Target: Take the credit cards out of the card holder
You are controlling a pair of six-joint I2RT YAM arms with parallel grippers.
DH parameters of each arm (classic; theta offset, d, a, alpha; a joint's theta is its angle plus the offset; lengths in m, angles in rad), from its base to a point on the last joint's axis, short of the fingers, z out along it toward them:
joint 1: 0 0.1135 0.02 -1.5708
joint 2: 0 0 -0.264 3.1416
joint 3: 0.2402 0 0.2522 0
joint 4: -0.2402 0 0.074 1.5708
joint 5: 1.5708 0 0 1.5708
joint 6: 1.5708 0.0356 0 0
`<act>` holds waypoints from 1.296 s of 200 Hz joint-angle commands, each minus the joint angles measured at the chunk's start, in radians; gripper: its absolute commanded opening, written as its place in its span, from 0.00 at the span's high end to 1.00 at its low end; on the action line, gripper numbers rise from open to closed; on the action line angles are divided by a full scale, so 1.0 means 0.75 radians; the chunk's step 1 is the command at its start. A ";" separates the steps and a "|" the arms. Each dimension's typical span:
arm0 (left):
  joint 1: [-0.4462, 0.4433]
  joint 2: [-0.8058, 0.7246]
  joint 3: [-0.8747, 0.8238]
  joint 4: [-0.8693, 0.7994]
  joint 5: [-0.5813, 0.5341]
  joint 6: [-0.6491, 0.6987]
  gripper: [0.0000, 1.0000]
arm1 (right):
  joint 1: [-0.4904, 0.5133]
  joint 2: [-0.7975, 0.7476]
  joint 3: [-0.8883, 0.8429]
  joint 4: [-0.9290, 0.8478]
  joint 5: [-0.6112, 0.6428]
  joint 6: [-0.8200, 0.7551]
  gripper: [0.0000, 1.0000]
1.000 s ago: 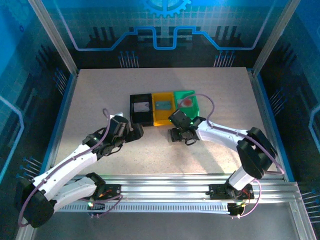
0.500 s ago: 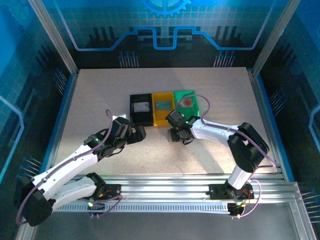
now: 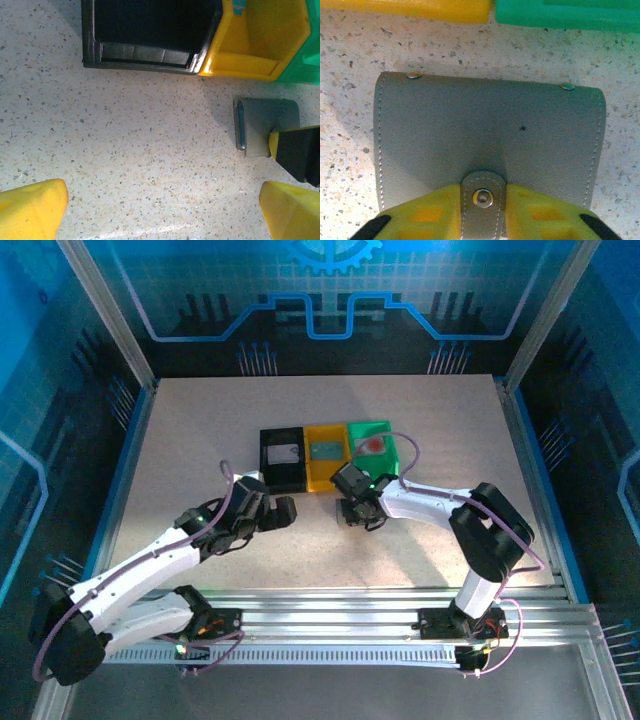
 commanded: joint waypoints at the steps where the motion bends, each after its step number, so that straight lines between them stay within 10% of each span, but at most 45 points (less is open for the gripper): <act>1: -0.020 0.017 0.034 -0.001 0.000 -0.023 0.01 | -0.001 0.005 -0.036 -0.020 0.027 0.014 0.79; 86: -0.067 0.055 0.028 0.005 -0.004 -0.042 0.01 | 0.041 -0.134 -0.096 0.039 -0.071 -0.091 1.00; 259: -0.095 -0.135 -0.066 -0.011 0.001 -0.216 0.01 | 0.196 -0.430 -0.188 0.101 -0.216 -0.347 1.00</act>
